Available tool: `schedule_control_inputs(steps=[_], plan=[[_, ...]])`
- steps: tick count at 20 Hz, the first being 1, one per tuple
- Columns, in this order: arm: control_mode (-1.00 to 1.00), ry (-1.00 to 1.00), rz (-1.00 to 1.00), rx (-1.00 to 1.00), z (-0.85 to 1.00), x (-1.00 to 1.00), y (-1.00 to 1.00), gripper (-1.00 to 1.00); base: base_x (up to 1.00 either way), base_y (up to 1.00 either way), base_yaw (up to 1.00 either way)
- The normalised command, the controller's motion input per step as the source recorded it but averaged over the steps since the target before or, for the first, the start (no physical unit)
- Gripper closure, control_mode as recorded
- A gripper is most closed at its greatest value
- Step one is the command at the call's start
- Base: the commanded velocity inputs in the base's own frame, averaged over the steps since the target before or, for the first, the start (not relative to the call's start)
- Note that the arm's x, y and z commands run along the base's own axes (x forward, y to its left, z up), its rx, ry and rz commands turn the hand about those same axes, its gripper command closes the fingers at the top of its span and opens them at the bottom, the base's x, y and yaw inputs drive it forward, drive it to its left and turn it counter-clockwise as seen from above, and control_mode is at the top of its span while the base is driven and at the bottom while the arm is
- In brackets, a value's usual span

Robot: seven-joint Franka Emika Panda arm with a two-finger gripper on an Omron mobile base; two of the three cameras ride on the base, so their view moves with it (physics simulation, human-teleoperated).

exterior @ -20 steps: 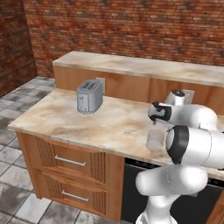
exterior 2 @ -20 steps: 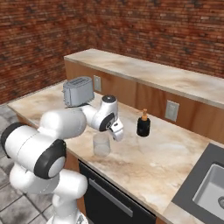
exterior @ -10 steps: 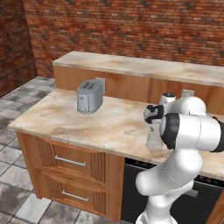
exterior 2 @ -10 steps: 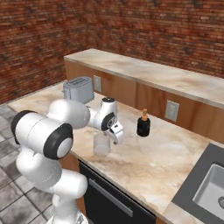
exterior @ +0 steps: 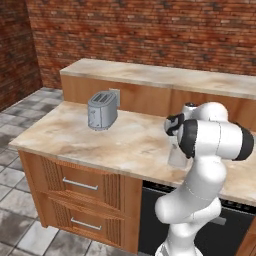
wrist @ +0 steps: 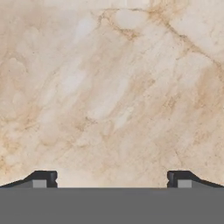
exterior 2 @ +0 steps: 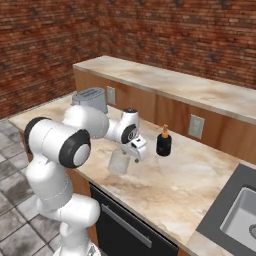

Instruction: Move the glass cup from next to the sink to the open cabinet. Then, move the bowl with the bell pepper to the fridge to clear the area for faucet cleaning.

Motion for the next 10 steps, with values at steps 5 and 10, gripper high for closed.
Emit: schedule_control_inputs(steps=[5,10], plan=[[-1.0,-0.07,0.05,-0.02,0.03,-0.59,0.01,-1.0,0.0,0.0,0.0],[-1.0,-0.11,-0.01,0.0,0.5,0.08,0.09,-1.0,0.0,0.0,0.0]])
